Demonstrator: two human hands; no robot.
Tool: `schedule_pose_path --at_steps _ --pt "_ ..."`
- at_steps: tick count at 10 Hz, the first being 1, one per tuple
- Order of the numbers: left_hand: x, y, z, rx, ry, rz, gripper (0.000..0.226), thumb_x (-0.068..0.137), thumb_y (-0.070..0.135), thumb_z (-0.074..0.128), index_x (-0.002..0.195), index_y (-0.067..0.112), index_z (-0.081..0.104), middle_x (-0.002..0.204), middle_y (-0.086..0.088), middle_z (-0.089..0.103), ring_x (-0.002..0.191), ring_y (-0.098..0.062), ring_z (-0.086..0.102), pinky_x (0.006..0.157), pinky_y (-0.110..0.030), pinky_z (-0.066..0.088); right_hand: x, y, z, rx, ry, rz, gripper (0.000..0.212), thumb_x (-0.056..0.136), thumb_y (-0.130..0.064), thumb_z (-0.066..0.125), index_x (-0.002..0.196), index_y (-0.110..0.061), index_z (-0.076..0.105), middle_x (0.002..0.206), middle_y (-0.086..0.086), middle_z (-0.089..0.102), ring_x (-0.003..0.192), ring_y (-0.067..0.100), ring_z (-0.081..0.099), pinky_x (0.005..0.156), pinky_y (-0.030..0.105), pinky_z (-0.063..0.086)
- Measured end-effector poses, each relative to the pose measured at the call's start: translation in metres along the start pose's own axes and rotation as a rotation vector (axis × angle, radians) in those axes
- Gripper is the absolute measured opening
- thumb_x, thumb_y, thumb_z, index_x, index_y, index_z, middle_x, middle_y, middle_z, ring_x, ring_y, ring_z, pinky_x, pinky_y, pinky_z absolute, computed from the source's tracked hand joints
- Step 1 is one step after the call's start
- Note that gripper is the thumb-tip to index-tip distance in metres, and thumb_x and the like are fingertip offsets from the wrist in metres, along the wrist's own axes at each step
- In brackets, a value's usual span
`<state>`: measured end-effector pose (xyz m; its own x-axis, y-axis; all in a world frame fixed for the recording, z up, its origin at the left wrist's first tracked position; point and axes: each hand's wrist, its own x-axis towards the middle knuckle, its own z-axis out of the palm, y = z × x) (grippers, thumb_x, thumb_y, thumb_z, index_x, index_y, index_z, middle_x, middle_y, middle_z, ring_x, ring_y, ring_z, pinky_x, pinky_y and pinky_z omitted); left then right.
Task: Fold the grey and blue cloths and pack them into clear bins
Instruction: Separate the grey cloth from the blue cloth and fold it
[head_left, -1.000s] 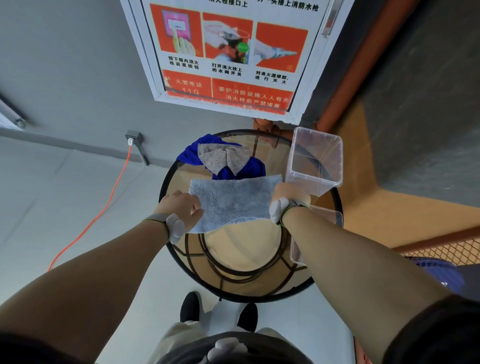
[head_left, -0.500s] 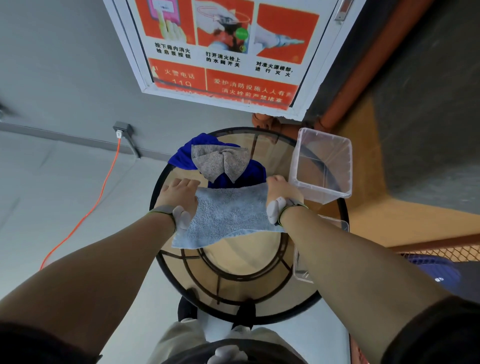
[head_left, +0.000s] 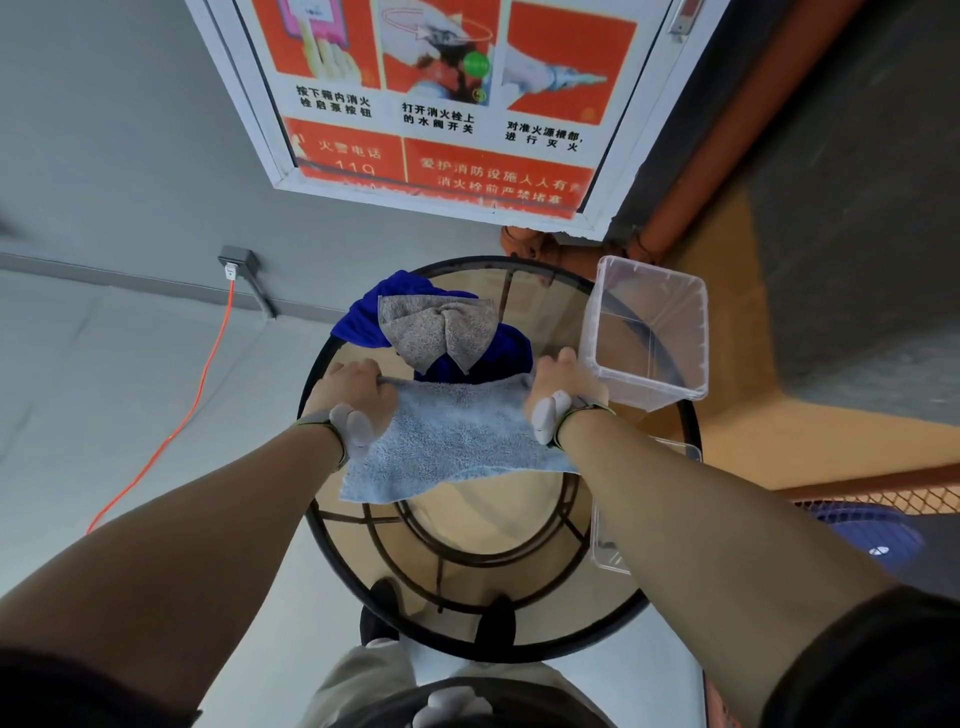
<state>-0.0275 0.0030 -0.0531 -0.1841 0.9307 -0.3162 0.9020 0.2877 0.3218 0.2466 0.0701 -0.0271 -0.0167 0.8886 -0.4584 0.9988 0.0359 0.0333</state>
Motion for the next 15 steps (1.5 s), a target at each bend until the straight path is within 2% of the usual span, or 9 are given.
schedule_pose_path --at_steps 2,4,6,7,8,10,12,14,15 --pt "-0.004 0.003 -0.015 -0.305 0.141 -0.14 0.026 0.098 0.033 0.045 0.087 0.013 0.057 0.076 -0.007 0.062 0.064 -0.024 0.056 0.051 -0.03 0.041 -0.007 -0.008 -0.009 0.041 0.109 -0.036 0.025 0.1 -0.031 0.043 0.078 -0.019 0.043 0.11 0.006 0.068 0.09 0.029 0.061 0.075 0.036 0.043" --pt "-0.018 -0.005 -0.034 -0.385 0.231 -0.239 0.033 0.099 0.031 0.053 0.084 0.003 0.062 0.067 -0.008 0.057 0.062 -0.03 0.053 0.048 -0.027 0.032 -0.026 0.001 -0.025 0.255 0.016 0.044 0.038 0.096 -0.027 0.061 0.129 -0.009 0.059 0.126 0.018 0.065 0.115 0.037 0.064 0.076 0.036 0.043" --pt "-0.036 0.0 -0.052 -0.512 0.245 -0.246 0.026 0.099 0.041 0.055 0.089 0.018 0.065 0.071 0.003 0.062 0.077 -0.032 0.062 0.061 -0.028 0.044 -0.046 0.009 -0.031 0.234 0.06 0.06 0.028 0.098 -0.025 0.061 0.115 -0.005 0.068 0.118 0.015 0.067 0.092 0.026 0.053 0.058 0.024 0.033" --pt "-0.048 0.009 -0.064 -0.532 0.221 -0.183 0.032 0.1 0.042 0.054 0.099 0.012 0.067 0.085 -0.007 0.07 0.083 -0.032 0.063 0.076 -0.039 0.053 -0.068 0.006 -0.049 0.063 0.126 0.014 0.018 0.1 -0.023 0.058 0.096 -0.007 0.065 0.108 0.009 0.067 0.108 0.029 0.065 0.091 0.035 0.054" --pt "-0.061 0.027 -0.072 -0.542 0.22 -0.11 0.029 0.101 0.037 0.053 0.093 0.01 0.061 0.084 -0.009 0.059 0.079 -0.027 0.053 0.072 -0.041 0.047 -0.078 0.007 -0.062 0.356 0.102 -0.03 0.029 0.1 -0.03 0.061 0.116 -0.008 0.071 0.116 0.014 0.07 0.108 0.032 0.065 0.095 0.036 0.051" --pt "-0.084 0.076 -0.08 -0.561 0.241 0.0 0.02 0.102 0.035 0.053 0.093 0.018 0.056 0.078 0.001 0.052 0.07 -0.019 0.046 0.067 -0.032 0.039 -0.099 0.0 -0.077 0.701 0.173 -0.158 0.036 0.097 -0.046 0.064 0.103 -0.012 0.073 0.097 0.007 0.073 0.089 0.028 0.066 0.073 0.031 0.047" --pt "-0.103 0.106 -0.075 -0.655 0.189 0.168 0.033 0.103 0.032 0.051 0.077 0.011 0.051 0.064 0.007 0.047 0.05 -0.002 0.042 0.054 -0.018 0.034 -0.122 -0.024 -0.091 1.351 0.019 -0.057 0.015 0.095 -0.022 0.074 0.101 -0.009 0.072 0.091 0.017 0.073 0.074 0.03 0.071 0.059 0.029 0.064" --pt "-0.116 0.132 -0.075 -0.867 0.119 0.126 0.032 0.101 0.041 0.053 0.116 0.019 0.07 0.105 -0.007 0.074 0.099 -0.027 0.067 0.089 -0.04 0.053 -0.133 -0.026 -0.102 1.456 -0.136 -0.057 0.021 0.102 -0.022 0.063 0.09 -0.005 0.069 0.086 0.016 0.075 0.067 0.025 0.073 0.068 0.033 0.063" --pt "-0.115 0.135 -0.073 -0.98 0.088 0.114 0.042 0.08 0.057 0.063 0.101 0.022 0.073 0.093 -0.001 0.075 0.092 -0.022 0.07 0.078 -0.034 0.052 -0.135 -0.015 -0.103 1.484 -0.214 -0.094 0.031 0.106 -0.026 0.055 0.092 -0.006 0.074 0.085 0.011 0.078 0.077 0.023 0.076 0.077 0.032 0.062"
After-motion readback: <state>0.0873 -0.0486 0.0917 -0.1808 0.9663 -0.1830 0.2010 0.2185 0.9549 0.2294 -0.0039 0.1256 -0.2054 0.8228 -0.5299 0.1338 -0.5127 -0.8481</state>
